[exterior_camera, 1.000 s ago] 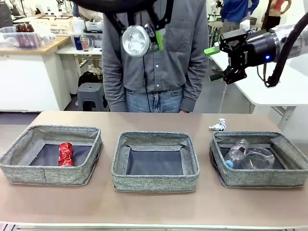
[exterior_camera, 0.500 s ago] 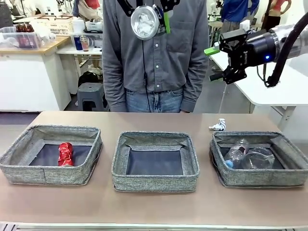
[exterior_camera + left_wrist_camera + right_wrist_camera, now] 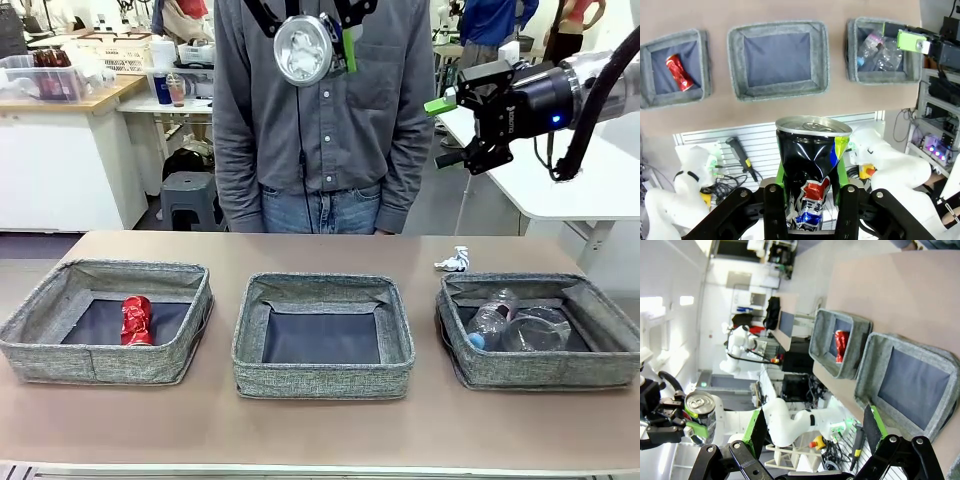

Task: Sort the waste into the appropriate baskets.
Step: Pick up the waste item pointed out by the person, then place the picked waste into the Fabric basket indicated by the person.

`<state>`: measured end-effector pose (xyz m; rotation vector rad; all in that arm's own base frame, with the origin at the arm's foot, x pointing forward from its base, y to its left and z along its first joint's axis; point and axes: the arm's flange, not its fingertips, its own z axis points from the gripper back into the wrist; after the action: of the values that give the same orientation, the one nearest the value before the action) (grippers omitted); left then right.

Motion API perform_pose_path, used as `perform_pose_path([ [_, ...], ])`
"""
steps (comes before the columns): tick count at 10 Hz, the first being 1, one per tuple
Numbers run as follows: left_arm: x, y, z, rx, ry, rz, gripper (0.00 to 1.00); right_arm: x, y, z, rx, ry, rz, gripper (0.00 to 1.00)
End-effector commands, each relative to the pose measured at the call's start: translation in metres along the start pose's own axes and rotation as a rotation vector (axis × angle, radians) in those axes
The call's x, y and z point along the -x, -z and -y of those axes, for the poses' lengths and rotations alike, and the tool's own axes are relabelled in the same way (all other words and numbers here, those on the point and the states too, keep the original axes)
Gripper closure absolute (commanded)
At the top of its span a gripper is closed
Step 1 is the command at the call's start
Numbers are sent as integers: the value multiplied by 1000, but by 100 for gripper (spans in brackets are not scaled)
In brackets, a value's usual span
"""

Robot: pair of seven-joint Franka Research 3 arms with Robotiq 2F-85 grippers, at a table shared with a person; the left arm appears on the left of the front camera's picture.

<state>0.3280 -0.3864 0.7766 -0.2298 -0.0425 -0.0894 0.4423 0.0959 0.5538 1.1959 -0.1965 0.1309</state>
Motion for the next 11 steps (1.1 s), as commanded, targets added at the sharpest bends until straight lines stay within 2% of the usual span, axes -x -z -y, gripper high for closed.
perform_pose_path([
  [1,6,1,-9,5,6,-4,62,-1,-1,-3,13,14,0,0],
  [11,6,1,-9,5,6,-4,62,-1,-1,-3,13,14,0,0],
])
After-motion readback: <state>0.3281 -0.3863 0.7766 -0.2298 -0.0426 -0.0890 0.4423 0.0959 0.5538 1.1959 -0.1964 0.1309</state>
